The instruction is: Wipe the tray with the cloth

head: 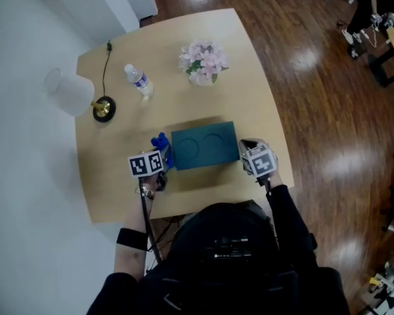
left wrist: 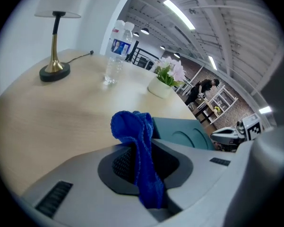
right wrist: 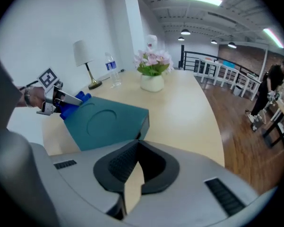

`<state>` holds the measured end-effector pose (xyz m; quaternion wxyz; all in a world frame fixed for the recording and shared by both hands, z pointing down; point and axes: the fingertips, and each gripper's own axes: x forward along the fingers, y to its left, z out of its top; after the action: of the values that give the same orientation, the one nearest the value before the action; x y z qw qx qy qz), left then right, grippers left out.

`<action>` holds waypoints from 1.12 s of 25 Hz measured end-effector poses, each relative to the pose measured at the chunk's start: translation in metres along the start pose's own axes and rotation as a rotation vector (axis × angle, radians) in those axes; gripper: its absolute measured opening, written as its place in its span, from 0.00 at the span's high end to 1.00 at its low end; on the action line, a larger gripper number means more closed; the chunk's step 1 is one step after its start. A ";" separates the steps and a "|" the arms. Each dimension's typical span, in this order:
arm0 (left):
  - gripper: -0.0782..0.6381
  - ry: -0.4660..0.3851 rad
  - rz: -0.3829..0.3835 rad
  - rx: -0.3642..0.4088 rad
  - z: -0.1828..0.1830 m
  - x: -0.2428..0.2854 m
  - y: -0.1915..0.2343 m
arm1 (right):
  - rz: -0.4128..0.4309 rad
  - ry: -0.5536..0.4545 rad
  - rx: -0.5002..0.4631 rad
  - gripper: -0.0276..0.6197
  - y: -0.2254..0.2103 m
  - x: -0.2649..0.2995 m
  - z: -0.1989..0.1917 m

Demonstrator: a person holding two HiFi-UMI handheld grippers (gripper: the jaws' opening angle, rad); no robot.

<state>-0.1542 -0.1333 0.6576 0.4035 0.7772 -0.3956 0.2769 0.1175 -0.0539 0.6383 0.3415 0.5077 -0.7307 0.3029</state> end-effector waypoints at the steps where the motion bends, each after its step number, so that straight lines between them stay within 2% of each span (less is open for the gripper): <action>1: 0.79 -0.008 -0.003 0.021 0.007 -0.001 0.002 | 0.016 -0.032 -0.022 0.95 0.009 -0.004 0.013; 3: 0.79 -0.009 -0.015 0.068 0.019 0.003 0.000 | 0.053 -0.045 -0.081 0.94 0.033 -0.003 0.030; 5: 0.79 -0.005 -0.024 0.101 0.025 0.011 -0.005 | 0.062 -0.008 -0.142 0.94 0.050 0.010 0.034; 7: 0.79 -0.022 -0.028 0.095 0.028 0.018 -0.009 | 0.049 0.041 -0.177 0.94 0.057 0.024 0.029; 10: 0.79 -0.054 -0.055 0.050 0.030 0.022 -0.007 | 0.028 0.069 -0.160 0.94 0.053 0.028 0.024; 12: 0.79 -0.030 -0.088 0.032 0.023 0.024 -0.007 | 0.035 0.063 -0.130 0.94 0.049 0.026 0.027; 15: 0.80 0.031 -0.119 0.024 -0.005 0.023 -0.008 | 0.057 0.067 -0.121 0.94 0.051 0.024 0.029; 20: 0.80 0.069 -0.164 -0.026 -0.063 -0.001 -0.019 | 0.073 0.051 -0.116 0.94 0.055 0.024 0.031; 25: 0.80 0.142 -0.218 0.002 -0.115 -0.028 -0.045 | 0.077 0.042 -0.125 0.94 0.055 0.025 0.029; 28: 0.80 0.145 -0.213 0.028 -0.123 -0.043 -0.053 | 0.081 0.041 -0.130 0.94 0.056 0.025 0.028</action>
<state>-0.1460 0.0072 0.6678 0.4472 0.7984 -0.2766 0.2934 0.0525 -0.0725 0.6366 0.3759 0.4485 -0.7615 0.2787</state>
